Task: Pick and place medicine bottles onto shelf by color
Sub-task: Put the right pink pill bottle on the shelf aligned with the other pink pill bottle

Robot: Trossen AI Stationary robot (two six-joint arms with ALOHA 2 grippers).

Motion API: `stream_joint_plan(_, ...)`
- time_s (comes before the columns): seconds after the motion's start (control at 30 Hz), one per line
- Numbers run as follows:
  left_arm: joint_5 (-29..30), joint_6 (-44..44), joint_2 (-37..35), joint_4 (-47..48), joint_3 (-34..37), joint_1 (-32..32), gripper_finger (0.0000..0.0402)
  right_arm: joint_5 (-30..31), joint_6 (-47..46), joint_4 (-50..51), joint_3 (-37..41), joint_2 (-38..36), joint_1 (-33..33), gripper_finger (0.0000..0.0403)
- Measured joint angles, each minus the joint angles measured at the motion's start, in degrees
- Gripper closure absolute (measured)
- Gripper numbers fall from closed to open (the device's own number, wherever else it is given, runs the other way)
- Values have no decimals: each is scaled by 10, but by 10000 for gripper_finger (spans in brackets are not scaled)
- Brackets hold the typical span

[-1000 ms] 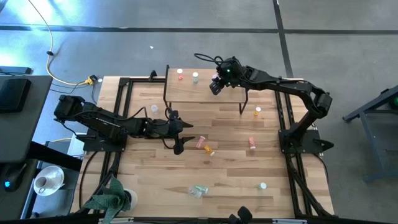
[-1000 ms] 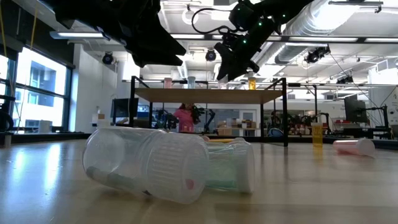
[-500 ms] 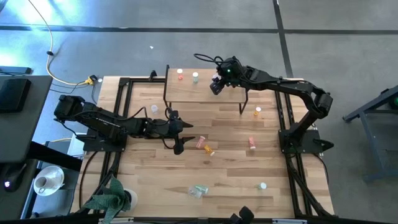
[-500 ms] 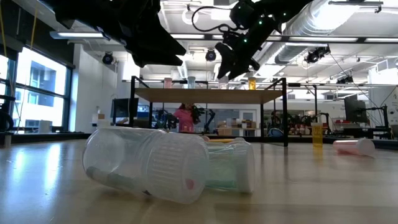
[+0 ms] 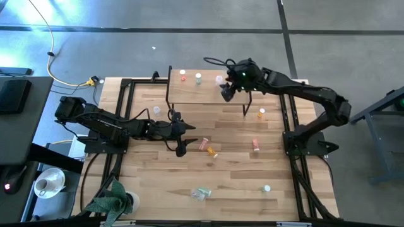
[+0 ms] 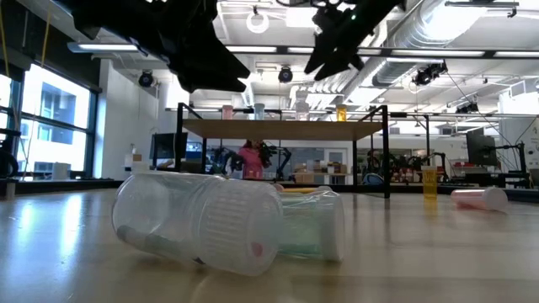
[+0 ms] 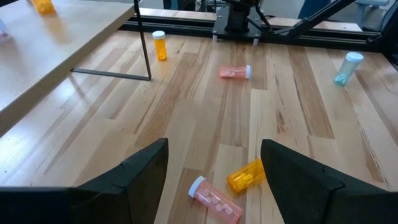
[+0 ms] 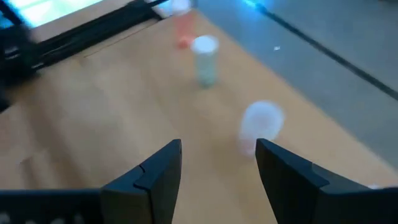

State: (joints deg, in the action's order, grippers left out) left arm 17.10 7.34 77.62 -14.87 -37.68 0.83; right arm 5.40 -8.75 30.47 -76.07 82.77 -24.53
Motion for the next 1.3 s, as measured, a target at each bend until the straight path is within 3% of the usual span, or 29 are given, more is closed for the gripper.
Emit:
stream_joint_plan(0.5,0,9,0,5,0,0,157,-9,-21,257,0,-45,157,206)
stream_joint_plan(0.8,-17,10,0,7,0,0,157,74,-76,313,0,-44,238,206)
stream_joint_plan(1.07,-18,10,0,15,0,0,157,192,-156,392,0,-44,292,206)
stream_joint_plan(1.3,-18,10,0,16,0,0,157,213,-203,425,0,-44,319,206)
